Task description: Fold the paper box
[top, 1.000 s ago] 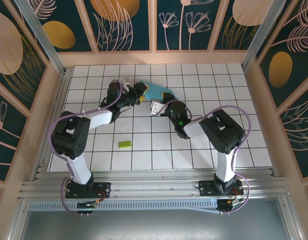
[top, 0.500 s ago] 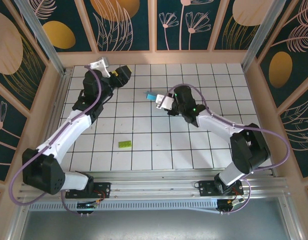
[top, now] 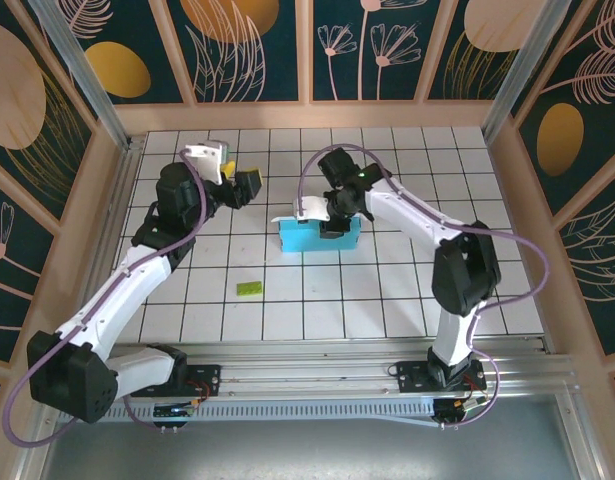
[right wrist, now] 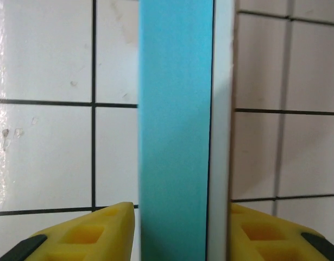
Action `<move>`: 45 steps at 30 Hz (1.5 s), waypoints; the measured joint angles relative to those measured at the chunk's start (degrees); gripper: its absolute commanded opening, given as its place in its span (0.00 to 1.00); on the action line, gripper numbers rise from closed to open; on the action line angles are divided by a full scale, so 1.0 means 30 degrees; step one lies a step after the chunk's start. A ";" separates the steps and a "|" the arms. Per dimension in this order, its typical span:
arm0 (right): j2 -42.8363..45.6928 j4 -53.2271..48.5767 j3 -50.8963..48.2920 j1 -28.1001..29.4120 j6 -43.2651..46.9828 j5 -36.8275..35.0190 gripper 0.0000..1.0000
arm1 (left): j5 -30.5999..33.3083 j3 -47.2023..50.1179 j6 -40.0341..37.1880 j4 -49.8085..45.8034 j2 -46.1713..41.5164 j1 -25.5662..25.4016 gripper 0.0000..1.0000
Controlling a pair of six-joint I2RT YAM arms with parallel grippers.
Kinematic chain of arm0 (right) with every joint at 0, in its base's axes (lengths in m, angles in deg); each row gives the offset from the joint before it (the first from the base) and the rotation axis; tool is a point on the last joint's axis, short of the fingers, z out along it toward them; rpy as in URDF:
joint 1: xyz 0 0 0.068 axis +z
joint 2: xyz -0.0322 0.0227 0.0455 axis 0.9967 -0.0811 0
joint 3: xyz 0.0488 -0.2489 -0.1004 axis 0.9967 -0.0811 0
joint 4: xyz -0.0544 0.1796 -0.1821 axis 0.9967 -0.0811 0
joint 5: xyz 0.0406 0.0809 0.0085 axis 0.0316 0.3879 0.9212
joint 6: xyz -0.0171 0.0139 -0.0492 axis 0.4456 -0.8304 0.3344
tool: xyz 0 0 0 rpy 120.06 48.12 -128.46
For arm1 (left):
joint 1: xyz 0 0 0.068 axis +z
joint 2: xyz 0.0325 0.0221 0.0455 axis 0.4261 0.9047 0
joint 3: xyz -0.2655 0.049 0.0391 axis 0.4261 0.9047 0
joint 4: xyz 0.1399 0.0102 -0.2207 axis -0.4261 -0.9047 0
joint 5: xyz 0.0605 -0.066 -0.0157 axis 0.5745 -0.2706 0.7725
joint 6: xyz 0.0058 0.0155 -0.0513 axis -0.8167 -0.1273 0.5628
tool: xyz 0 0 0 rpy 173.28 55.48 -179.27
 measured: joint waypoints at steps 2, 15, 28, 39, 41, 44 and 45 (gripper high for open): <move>-0.0729 -0.0466 0.0073 0.0000 0.0138 0.0000 0.41 | -0.0612 0.0612 -0.0867 -0.0102 -0.0313 0.0000 0.70; -0.0765 -0.0233 0.0408 0.0007 0.0415 0.0554 0.60 | -0.2295 0.1107 -0.3708 -0.1508 -0.0204 0.0000 0.70; 0.3053 0.1953 -0.0816 -0.2674 -0.4000 0.5217 0.56 | -0.4262 0.0707 -0.4473 -0.3577 0.1013 -0.0087 0.56; 0.6972 0.4452 -0.6309 -0.8437 -1.6531 0.8429 0.56 | -0.3978 -0.1603 -0.2004 -0.6506 0.3657 -0.0481 0.51; 0.6958 0.4503 -0.6943 -0.8393 -1.7180 0.8859 0.54 | -0.4175 -0.1603 -0.1887 -0.6747 0.3861 -0.0481 0.51; 0.6754 0.4670 -0.7031 -0.8284 -1.7631 0.9260 0.49 | -0.4371 -0.1603 -0.1887 -0.6863 0.4299 -0.0481 0.51; 0.6659 0.4714 -0.7031 -0.8262 -1.7675 0.9282 0.48 | -0.4408 -0.1603 -0.1887 -0.6870 0.4473 -0.0481 0.51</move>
